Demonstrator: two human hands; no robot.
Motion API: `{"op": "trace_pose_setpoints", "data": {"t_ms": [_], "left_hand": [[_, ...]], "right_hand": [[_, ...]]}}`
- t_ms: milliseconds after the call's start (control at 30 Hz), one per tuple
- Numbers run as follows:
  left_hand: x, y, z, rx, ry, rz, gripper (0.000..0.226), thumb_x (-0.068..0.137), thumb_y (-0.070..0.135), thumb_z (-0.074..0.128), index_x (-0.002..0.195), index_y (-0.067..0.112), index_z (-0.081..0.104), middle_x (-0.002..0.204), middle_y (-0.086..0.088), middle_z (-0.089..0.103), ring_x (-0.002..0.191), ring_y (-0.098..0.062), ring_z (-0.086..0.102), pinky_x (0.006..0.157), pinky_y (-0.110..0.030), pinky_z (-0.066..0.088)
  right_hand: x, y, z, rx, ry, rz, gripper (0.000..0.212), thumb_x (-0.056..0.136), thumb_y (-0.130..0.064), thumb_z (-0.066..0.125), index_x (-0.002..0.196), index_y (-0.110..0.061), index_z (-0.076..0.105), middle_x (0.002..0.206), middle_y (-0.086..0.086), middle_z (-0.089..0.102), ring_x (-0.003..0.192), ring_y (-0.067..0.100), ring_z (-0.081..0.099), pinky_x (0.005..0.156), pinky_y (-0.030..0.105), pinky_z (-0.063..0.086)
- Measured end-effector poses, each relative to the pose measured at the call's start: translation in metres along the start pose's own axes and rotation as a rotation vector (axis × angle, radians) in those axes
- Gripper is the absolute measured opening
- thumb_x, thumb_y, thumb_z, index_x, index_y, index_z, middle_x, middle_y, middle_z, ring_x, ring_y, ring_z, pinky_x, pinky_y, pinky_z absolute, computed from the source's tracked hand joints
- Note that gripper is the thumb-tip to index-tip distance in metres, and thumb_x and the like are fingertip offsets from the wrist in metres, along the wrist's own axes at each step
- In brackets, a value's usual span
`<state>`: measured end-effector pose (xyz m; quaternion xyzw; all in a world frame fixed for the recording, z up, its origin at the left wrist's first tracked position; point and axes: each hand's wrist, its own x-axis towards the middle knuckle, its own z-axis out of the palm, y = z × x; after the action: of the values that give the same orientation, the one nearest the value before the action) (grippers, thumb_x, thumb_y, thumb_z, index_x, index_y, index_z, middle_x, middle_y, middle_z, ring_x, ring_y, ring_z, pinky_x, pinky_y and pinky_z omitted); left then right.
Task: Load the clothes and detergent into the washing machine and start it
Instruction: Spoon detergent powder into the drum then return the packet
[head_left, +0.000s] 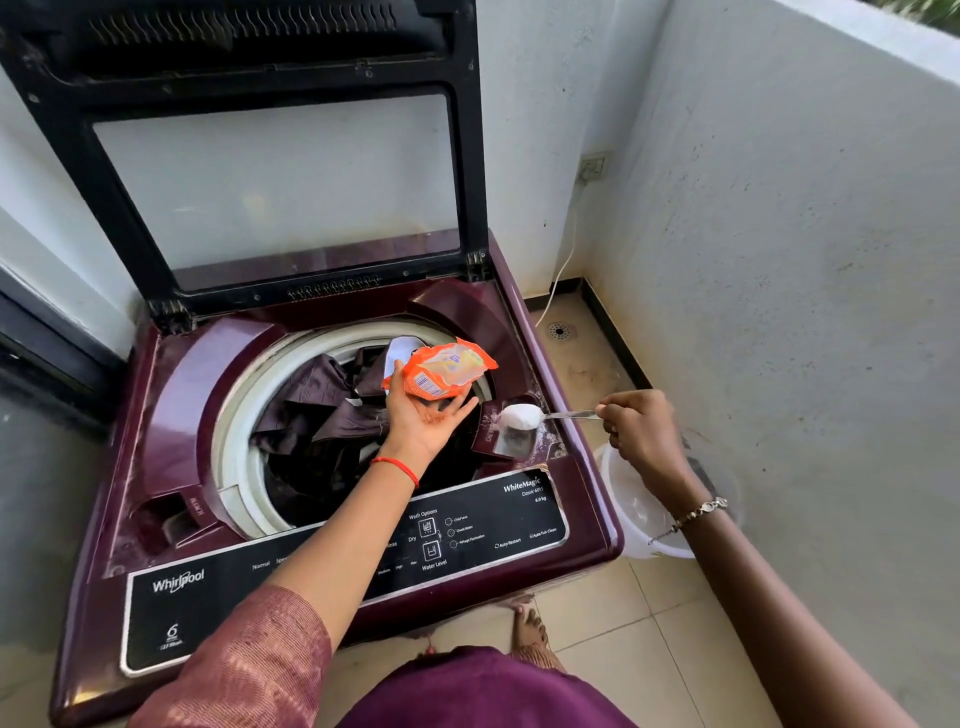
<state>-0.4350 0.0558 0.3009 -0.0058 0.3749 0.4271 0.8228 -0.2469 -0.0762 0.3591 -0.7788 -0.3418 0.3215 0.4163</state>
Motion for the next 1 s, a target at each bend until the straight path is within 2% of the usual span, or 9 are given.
{"op": "trace_pose_setpoints", "data": {"t_ms": [133,233,300,367,467,567,767,900,1000], "left_hand": [[0.001,0.000,0.000,0.002,0.005,-0.004,0.067,0.089,0.054,0.045,0.139,0.009,0.039,0.142,-0.019,0.041,0.128,-0.041,0.042,0.104,-0.056,0.032],[-0.001,-0.001,0.001,0.000,0.000,-0.006,0.066,0.090,0.054,0.044,0.139,0.009,0.039,0.143,-0.019,0.041,0.130,-0.041,0.040,0.106,-0.055,0.030],[-0.002,-0.002,0.001,-0.003,-0.006,-0.008,0.065,0.090,0.054,0.043,0.138,0.009,0.039,0.143,-0.019,0.040,0.130,-0.041,0.040,0.107,-0.055,0.029],[-0.004,-0.001,0.001,-0.005,-0.010,-0.010,0.065,0.090,0.054,0.043,0.138,0.010,0.039,0.143,-0.019,0.041,0.130,-0.040,0.040,0.107,-0.055,0.029],[-0.005,0.000,0.001,-0.010,-0.017,-0.009,0.065,0.090,0.054,0.043,0.138,0.010,0.039,0.143,-0.018,0.041,0.130,-0.040,0.041,0.107,-0.055,0.029],[-0.006,0.001,0.001,-0.017,-0.020,-0.004,0.065,0.090,0.053,0.044,0.138,0.010,0.039,0.143,-0.018,0.041,0.129,-0.040,0.041,0.108,-0.055,0.029],[-0.009,0.003,0.000,-0.025,-0.011,0.008,0.067,0.090,0.054,0.044,0.139,0.009,0.037,0.143,-0.020,0.039,0.128,-0.040,0.042,0.106,-0.055,0.030],[-0.010,0.006,0.001,-0.036,-0.011,0.018,0.064,0.090,0.054,0.045,0.137,0.010,0.040,0.142,-0.019,0.041,0.128,-0.040,0.042,0.106,-0.055,0.030],[-0.012,0.007,0.005,-0.043,-0.007,0.023,0.062,0.091,0.053,0.044,0.136,0.011,0.041,0.142,-0.018,0.042,0.128,-0.041,0.042,0.106,-0.056,0.030]], "right_hand": [[-0.004,-0.009,0.010,-0.287,0.015,-0.157,0.023,0.084,0.002,0.048,0.073,0.011,0.066,0.061,0.016,0.060,0.050,0.021,0.044,0.048,0.028,0.034],[-0.002,-0.009,0.018,-0.430,0.034,-0.266,0.023,0.081,0.001,0.046,0.071,0.011,0.063,0.067,0.027,0.064,0.061,0.040,0.055,0.056,0.039,0.046],[-0.002,-0.009,0.024,-0.525,0.022,-0.326,0.022,0.080,0.000,0.044,0.068,0.008,0.060,0.064,0.026,0.062,0.061,0.042,0.054,0.057,0.043,0.048],[-0.006,-0.013,0.029,-0.630,0.001,-0.427,0.019,0.079,0.002,0.046,0.063,0.006,0.054,0.060,0.022,0.058,0.055,0.039,0.051,0.052,0.042,0.044],[-0.018,-0.019,0.033,-0.789,-0.026,-0.705,0.024,0.063,0.013,0.061,0.053,-0.003,0.046,0.049,0.008,0.044,0.037,0.027,0.039,0.041,0.026,0.027],[-0.026,-0.023,0.031,-0.920,-0.086,-0.809,0.026,0.050,0.013,0.068,0.055,-0.004,0.049,0.049,0.008,0.049,0.035,0.025,0.042,0.038,0.021,0.022],[-0.012,-0.045,0.009,-0.638,0.089,-0.748,0.016,0.076,0.000,0.050,0.061,0.000,0.057,0.054,0.012,0.056,0.043,0.031,0.049,0.040,0.037,0.045],[-0.017,-0.074,-0.014,-0.319,0.244,-0.749,0.011,0.080,0.007,0.060,0.075,0.004,0.070,0.058,0.012,0.063,0.045,0.022,0.052,0.047,0.016,0.035],[-0.019,-0.086,-0.012,-0.269,0.225,-0.851,0.010,0.081,0.004,0.060,0.080,0.003,0.070,0.060,0.005,0.061,0.045,0.014,0.047,0.047,0.005,0.034]]}}
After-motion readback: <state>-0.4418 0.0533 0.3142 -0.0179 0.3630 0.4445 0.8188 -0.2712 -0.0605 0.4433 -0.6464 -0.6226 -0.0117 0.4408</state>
